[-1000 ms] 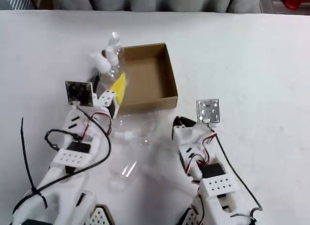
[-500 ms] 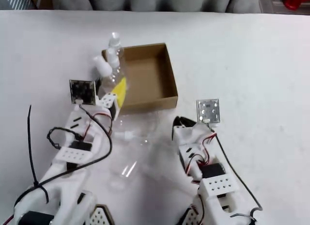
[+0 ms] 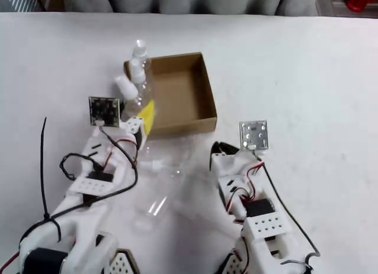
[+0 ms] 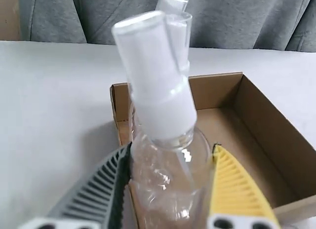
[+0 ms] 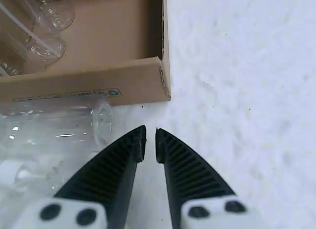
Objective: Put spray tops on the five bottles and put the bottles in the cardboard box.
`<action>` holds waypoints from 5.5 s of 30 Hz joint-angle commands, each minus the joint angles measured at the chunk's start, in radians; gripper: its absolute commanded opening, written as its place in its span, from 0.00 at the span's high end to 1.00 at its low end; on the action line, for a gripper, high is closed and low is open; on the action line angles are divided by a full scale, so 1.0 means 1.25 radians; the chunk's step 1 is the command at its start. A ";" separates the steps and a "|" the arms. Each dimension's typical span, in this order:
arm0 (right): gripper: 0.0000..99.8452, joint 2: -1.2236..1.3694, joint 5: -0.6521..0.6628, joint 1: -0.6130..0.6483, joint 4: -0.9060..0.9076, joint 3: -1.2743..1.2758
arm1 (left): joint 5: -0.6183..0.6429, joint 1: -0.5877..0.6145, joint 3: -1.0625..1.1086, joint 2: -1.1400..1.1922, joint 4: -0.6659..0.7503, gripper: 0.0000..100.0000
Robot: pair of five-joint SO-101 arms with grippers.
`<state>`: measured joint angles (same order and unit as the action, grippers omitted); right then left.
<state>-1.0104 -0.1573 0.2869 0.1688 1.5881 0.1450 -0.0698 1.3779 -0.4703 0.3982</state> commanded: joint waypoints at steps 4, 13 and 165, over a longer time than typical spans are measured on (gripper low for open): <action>0.98 -0.012 0.001 -0.010 -0.010 -0.005 | -0.010 -0.010 -0.012 0.018 0.026 0.98; 0.98 -0.012 0.001 -0.010 -0.010 -0.005 | -0.010 -0.013 -0.012 0.053 0.026 0.98; 0.98 -0.274 0.406 -0.021 0.223 -0.053 | -0.022 0.330 0.253 -1.081 -1.173 0.66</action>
<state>-1.2313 0.2877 0.2317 0.3007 1.6065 0.1297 0.3291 1.6955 -1.8128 -1.0733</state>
